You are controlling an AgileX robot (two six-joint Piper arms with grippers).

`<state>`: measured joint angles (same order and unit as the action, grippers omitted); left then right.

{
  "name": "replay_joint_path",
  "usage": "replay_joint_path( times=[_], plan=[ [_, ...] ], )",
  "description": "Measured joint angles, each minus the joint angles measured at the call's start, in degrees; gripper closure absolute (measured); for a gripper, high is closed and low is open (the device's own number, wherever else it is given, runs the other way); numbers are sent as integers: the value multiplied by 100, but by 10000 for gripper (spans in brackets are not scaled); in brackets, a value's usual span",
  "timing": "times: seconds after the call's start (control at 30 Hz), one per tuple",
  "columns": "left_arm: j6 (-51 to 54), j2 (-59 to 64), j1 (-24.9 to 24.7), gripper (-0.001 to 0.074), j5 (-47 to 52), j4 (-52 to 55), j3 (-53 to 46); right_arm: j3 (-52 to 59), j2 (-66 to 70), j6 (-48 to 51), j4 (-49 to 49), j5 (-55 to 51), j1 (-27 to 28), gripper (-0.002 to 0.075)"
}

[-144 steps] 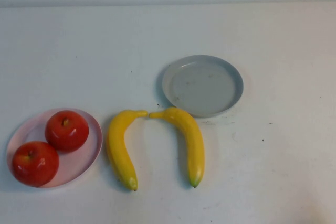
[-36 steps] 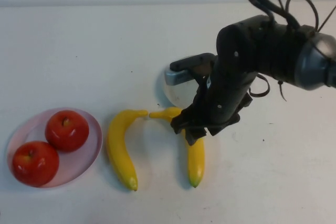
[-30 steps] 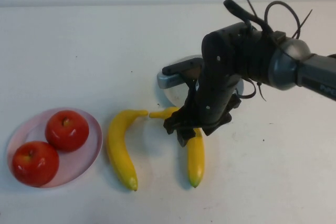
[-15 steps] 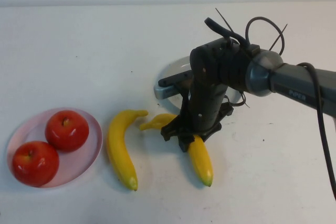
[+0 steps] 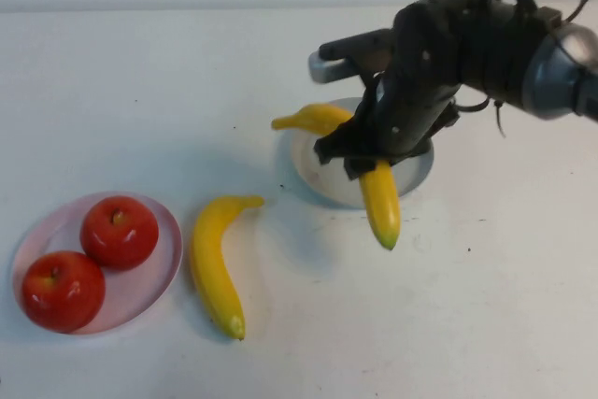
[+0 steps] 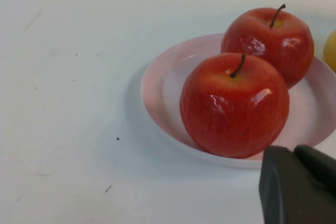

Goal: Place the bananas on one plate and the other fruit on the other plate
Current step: Put another type of fruit in the right plate

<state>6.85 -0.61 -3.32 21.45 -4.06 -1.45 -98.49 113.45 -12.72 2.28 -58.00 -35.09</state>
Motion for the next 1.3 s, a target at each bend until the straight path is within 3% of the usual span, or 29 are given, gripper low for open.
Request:
replay_joint_path(
  times=[0.13,0.37,0.87,1.13,1.3],
  plan=[
    [0,0,0,731,0,0,0,-88,206,-52,17,422,547,424],
    [0,0,0,731,0,0,0,-756,1127,-64,-33,504,1038,424],
    [0,0,0,731,0,0,0,-1686,1788,-64,-71,322,1117,426],
    [0,0,0,731,0,0,0,-1695,1835,-75,-83,-17,1162,283],
    [0,0,0,731,0,0,0,-1949,1760,-75,-83,-426,1162,251]
  ],
)
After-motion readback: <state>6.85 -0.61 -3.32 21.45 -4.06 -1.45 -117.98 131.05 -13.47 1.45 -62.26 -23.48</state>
